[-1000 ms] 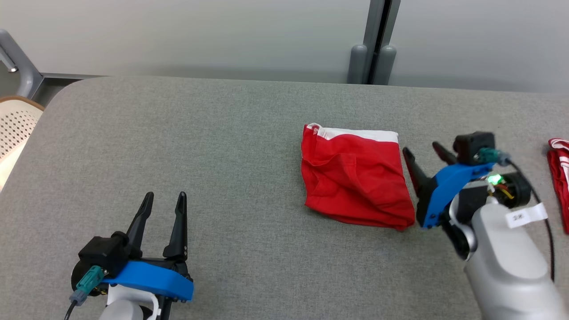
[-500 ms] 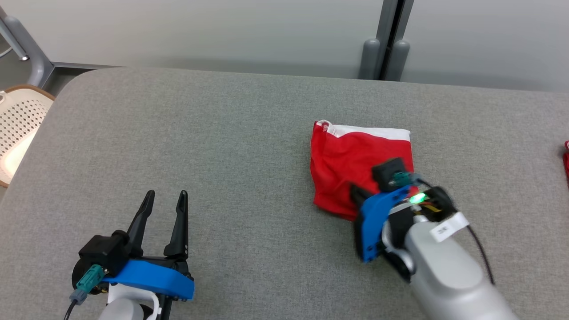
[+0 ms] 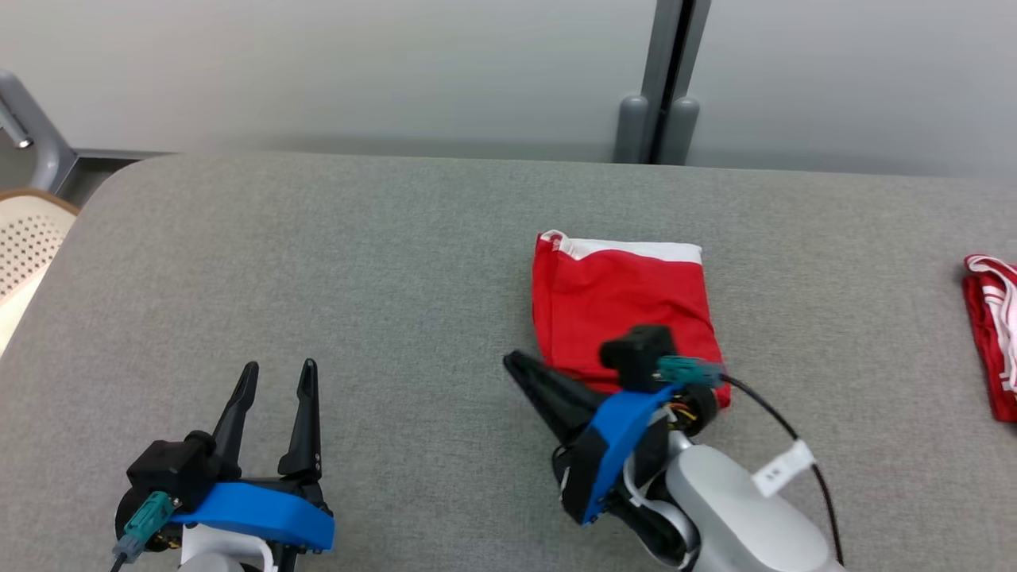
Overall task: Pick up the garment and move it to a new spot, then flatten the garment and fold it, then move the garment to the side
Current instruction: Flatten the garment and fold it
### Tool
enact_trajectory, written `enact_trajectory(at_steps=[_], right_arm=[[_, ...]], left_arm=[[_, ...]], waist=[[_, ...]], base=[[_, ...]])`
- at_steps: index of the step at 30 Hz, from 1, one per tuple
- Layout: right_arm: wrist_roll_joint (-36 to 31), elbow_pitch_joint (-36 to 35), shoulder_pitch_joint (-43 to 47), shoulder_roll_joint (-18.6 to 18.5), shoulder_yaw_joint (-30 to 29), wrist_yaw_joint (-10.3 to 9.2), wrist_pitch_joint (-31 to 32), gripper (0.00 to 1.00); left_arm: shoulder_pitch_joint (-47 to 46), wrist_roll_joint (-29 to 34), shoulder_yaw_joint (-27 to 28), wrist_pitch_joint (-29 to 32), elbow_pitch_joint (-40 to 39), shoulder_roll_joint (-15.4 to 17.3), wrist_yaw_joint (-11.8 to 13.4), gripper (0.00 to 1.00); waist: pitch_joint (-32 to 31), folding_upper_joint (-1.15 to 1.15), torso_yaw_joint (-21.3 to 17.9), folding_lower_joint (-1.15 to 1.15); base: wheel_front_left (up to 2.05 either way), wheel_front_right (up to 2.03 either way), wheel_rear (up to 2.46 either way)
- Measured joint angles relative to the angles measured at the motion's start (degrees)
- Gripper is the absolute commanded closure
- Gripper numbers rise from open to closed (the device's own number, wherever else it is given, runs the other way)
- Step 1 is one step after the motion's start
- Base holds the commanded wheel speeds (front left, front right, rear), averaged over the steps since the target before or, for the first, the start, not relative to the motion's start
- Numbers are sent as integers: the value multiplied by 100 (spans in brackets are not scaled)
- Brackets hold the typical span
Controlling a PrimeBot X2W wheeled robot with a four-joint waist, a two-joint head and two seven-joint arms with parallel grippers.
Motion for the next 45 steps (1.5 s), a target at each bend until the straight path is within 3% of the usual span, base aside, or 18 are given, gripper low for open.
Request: enact_trajectory(at_steps=[1,6,11,16,23,34,45], right_arm=[[-16,-109,165,-10,-321,0,-285,0],[-352,-285,540,-10,-1114,0,-790,0],[-1131,-643,1098,-12,-2245,0,-1209,0],[-1795,-1163,1661,-13,-3145,0,-1095,0],[-2171,-1879,2265,-15,-3868,0,-706,0],[-2440,-2321,2767,-15,-4183,0,-350,0],[-2830,-2208,2928,-14,-4192,0,-584,0]], left_arm=[[40,-7,14,1,2,12,25,0],[108,-46,29,2,12,33,56,0],[222,-91,75,8,13,81,109,0],[309,-108,119,10,-12,116,160,0],[386,-157,214,10,-53,166,245,0],[604,-197,260,8,-51,197,320,0],[687,-191,219,2,29,221,327,0]], waist=[[-48,0,-67,0],[-174,0,-183,0],[-312,0,-362,0],[-396,0,-544,0],[-434,0,-746,0],[-587,0,-879,0],[-712,0,-852,0]], base=[[0,0,0],[0,0,0],[0,0,0],[0,0,0],[0,0,0],[0,0,0],[0,0,0]])
